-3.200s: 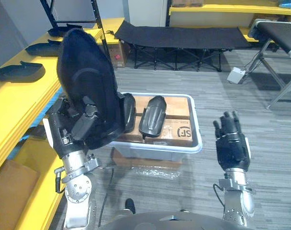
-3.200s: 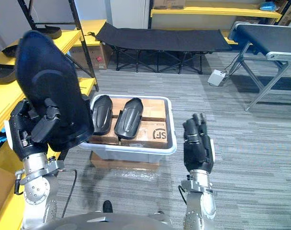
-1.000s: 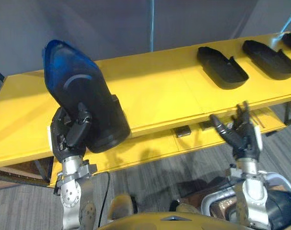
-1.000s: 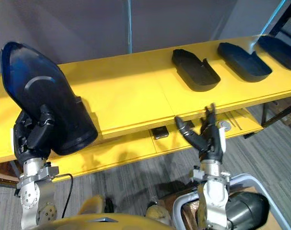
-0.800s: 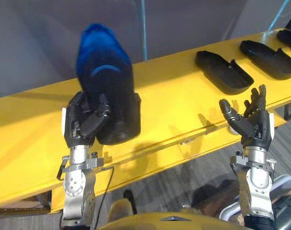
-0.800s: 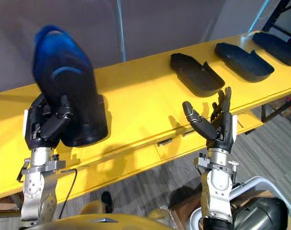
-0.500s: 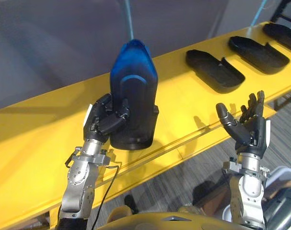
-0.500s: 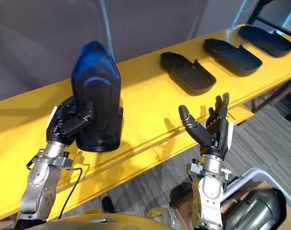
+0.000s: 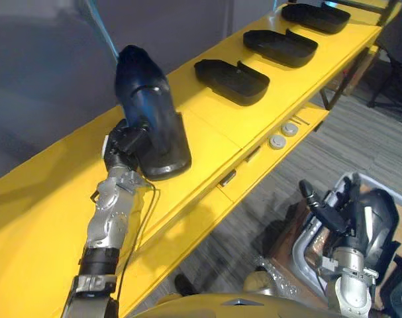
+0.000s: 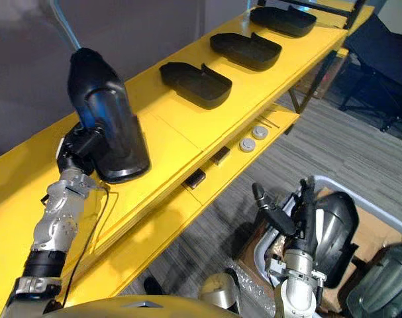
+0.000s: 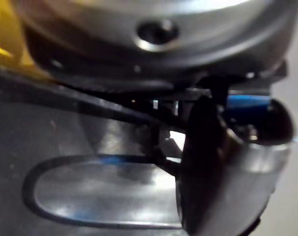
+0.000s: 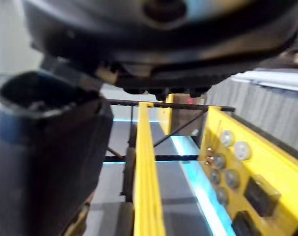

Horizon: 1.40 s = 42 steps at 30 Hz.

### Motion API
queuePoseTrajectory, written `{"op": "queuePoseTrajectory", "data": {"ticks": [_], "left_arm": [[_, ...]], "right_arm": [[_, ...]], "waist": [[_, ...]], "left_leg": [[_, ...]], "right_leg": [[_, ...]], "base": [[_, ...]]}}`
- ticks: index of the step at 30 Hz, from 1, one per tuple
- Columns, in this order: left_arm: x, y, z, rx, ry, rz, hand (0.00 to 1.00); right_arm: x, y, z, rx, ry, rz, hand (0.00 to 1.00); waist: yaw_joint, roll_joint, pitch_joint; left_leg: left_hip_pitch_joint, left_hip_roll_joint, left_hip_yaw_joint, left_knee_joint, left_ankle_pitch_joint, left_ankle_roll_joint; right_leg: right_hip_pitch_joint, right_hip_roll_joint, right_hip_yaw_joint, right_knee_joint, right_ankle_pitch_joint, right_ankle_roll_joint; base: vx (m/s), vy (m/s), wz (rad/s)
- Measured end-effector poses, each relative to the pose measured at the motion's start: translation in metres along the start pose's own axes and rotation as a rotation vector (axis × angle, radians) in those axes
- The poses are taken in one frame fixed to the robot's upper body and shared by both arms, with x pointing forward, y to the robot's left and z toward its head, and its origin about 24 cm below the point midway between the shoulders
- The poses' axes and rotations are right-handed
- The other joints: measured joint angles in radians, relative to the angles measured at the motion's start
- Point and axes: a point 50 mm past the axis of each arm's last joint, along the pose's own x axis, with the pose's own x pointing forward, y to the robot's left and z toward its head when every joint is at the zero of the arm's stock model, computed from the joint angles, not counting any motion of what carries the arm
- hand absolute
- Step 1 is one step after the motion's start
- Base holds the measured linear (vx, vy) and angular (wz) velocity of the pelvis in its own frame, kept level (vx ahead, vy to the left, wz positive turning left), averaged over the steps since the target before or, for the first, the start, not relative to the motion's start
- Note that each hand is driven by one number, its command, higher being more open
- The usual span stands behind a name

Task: Walk over and take three plastic housings, then place them on the shelf

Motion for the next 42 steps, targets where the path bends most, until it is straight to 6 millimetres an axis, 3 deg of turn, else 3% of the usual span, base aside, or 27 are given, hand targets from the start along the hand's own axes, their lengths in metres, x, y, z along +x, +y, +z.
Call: {"op": "queuePoseTrajectory", "data": {"ticks": [3,5,15,16,23,32,42], "left_arm": [[0.009,0.015,-0.003,-0.039,0.032,0.103,0.0],[0.014,0.019,-0.001,-0.049,0.042,0.134,0.0],[0.03,0.016,-0.006,-0.115,0.101,0.186,0.0],[0.032,0.015,-0.006,-0.114,0.105,0.182,1.0],[0.034,0.019,-0.017,-0.016,0.166,0.237,1.0],[0.043,0.009,-0.013,0.109,0.14,0.308,1.0],[0.056,0.001,-0.007,0.235,0.137,0.383,1.0]], "right_arm": [[-0.008,0.002,-0.017,-0.012,0.087,0.038,1.0],[-0.012,0.008,-0.021,-0.007,0.11,0.084,1.0],[-0.012,0.05,-0.019,0.052,0.098,0.254,1.0],[-0.011,0.05,-0.019,0.052,0.096,0.253,1.0],[-0.013,0.052,-0.02,0.055,0.105,0.25,1.0],[-0.015,0.054,-0.022,0.117,0.125,0.263,1.0],[-0.017,0.067,-0.021,0.135,0.128,0.293,1.0]], "waist": [[0.001,0.016,-0.006],[-0.002,0.013,-0.004],[-0.019,-0.009,-0.004],[-0.019,-0.01,-0.004],[-0.026,-0.017,-0.002],[-0.034,-0.044,-0.007],[-0.05,-0.041,-0.011]], "left_leg": [[-0.001,0.021,0.016,-0.001,0.009,-0.012],[-0.003,0.03,0.018,-0.001,0.016,-0.015],[-0.034,0.035,0.015,-0.001,0.039,-0.006],[-0.033,0.036,0.015,0.0,0.039,-0.006],[-0.01,0.046,0.02,-0.001,0.042,-0.008],[-0.023,0.059,0.021,-0.001,0.039,-0.011],[-0.037,0.057,-0.005,-0.001,0.055,-0.007]], "right_leg": [[-0.02,0.02,0.022,0.01,-0.006,-0.009],[-0.028,0.029,0.024,0.018,-0.008,-0.014],[-0.063,0.034,0.028,0.032,0.005,-0.013],[-0.061,0.035,0.028,0.032,0.005,-0.013],[-0.04,0.046,0.035,0.024,0.012,-0.018],[-0.045,0.059,0.047,-0.004,0.024,-0.023],[-0.041,0.059,0.024,-0.003,0.033,-0.019]], "base": [[-0.1,-0.024,-0.18],[-0.06,-0.038,-0.07],[-0.01,-0.002,0.02],[0.0,0.0,0.0],[-0.02,-0.007,-0.05],[-0.04,-0.011,-0.03],[0.02,-0.007,0.07]]}}
